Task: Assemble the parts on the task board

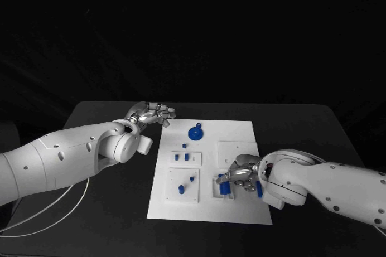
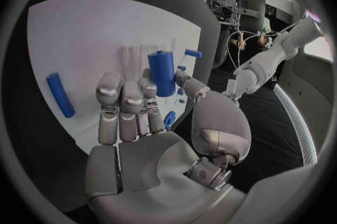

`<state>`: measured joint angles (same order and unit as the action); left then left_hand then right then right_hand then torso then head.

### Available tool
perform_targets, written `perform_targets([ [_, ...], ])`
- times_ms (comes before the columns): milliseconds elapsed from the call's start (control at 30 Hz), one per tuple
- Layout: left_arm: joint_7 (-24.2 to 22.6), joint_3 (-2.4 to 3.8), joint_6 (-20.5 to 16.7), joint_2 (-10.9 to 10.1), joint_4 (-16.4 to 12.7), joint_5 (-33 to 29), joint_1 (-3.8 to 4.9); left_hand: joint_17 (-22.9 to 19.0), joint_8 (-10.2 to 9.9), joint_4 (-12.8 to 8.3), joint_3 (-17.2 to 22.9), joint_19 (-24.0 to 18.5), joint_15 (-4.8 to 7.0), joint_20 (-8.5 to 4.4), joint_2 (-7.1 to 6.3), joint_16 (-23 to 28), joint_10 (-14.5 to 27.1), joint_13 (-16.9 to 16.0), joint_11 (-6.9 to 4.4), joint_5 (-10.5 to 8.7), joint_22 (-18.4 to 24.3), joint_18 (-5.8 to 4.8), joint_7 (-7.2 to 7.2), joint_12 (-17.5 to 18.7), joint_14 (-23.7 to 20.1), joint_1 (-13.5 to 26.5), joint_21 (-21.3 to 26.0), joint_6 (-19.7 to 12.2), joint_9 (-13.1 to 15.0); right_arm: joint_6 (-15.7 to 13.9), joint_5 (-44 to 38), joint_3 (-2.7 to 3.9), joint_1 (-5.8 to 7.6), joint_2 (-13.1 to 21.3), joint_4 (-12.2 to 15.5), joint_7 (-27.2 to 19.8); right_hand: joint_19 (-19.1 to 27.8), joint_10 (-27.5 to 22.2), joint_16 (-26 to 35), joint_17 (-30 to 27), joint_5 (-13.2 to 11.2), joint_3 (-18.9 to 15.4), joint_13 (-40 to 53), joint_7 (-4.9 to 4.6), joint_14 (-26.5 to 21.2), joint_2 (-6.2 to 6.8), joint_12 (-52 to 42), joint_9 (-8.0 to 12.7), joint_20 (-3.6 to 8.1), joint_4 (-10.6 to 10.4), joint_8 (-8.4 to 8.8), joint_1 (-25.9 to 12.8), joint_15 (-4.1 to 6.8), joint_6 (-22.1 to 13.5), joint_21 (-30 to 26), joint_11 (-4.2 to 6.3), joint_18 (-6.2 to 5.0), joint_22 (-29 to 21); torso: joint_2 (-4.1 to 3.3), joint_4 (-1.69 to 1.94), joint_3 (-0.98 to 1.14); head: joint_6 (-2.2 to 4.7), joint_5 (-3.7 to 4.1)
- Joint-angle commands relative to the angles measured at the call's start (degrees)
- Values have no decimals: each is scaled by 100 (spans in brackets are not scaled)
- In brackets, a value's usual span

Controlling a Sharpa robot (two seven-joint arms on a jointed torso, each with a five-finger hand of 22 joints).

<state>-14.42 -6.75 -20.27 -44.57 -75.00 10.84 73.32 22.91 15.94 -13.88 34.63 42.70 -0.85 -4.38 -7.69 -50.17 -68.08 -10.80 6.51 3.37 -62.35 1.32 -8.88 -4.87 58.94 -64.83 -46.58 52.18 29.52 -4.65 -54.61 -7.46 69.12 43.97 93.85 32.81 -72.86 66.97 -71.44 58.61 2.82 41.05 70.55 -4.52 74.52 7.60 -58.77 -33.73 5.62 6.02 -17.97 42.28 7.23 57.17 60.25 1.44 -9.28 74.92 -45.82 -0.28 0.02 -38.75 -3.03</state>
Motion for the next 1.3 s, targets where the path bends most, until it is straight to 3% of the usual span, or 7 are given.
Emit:
perform_targets([
  [33, -28, 3, 66, 6, -21, -26, 3, 7, 19, 25, -3, 26, 5, -47, 2, 20, 20, 6, 24, -5, -6, 99, 18, 6, 25, 45, 34, -37, -6, 31, 71, -20, -3, -60, -54, 23, -12, 42, 6, 6, -2, -13, -4, -41, 26, -10, 13, 2, -42, 13, 25, -57, 30, 97, 30, 2, -572, 102, -5, -1, 4, -11, -26],
  [200, -26, 3, 67, -5, -33, -27, 4, 9, 19, 27, -3, 26, 5, -46, 1, 21, 19, 6, 24, -5, -7, 99, 18, 6, 25, 46, 35, -37, -6, 64, 51, -88, -3, -120, -96, 42, -8, 40, 8, 8, -2, -22, -3, -42, 25, 0, 15, 6, -43, 15, 31, -86, 30, 98, 32, 1, -572, 102, 0, -8, 5, -24, -41],
  [333, -24, 3, 70, -7, -34, -27, 4, 9, 20, 28, -3, 26, 5, -46, 1, 21, 19, 7, 24, -5, -7, 99, 18, 6, 25, 47, 36, -36, -7, 73, 48, -106, -3, -136, -101, 45, -6, 39, 9, 8, -2, -26, -3, -42, 24, 4, 16, 8, -43, 16, 34, -98, 30, 98, 32, 1, -572, 101, 0, -13, 10, -39, -60],
  [1300, -17, 2, 64, -20, -40, -28, 4, 18, 21, 47, -6, 28, 4, -45, 0, 29, 22, 12, 26, -5, -12, 99, 18, 6, 26, 60, 41, -39, -10, 97, 42, -133, -12, -150, -71, 52, 7, 31, 18, 16, -2, -67, 1, -44, 21, 83, 27, 25, -43, 24, 60, -215, 29, 105, 37, -1, -572, 97, 3, -14, 12, -64, -98],
])
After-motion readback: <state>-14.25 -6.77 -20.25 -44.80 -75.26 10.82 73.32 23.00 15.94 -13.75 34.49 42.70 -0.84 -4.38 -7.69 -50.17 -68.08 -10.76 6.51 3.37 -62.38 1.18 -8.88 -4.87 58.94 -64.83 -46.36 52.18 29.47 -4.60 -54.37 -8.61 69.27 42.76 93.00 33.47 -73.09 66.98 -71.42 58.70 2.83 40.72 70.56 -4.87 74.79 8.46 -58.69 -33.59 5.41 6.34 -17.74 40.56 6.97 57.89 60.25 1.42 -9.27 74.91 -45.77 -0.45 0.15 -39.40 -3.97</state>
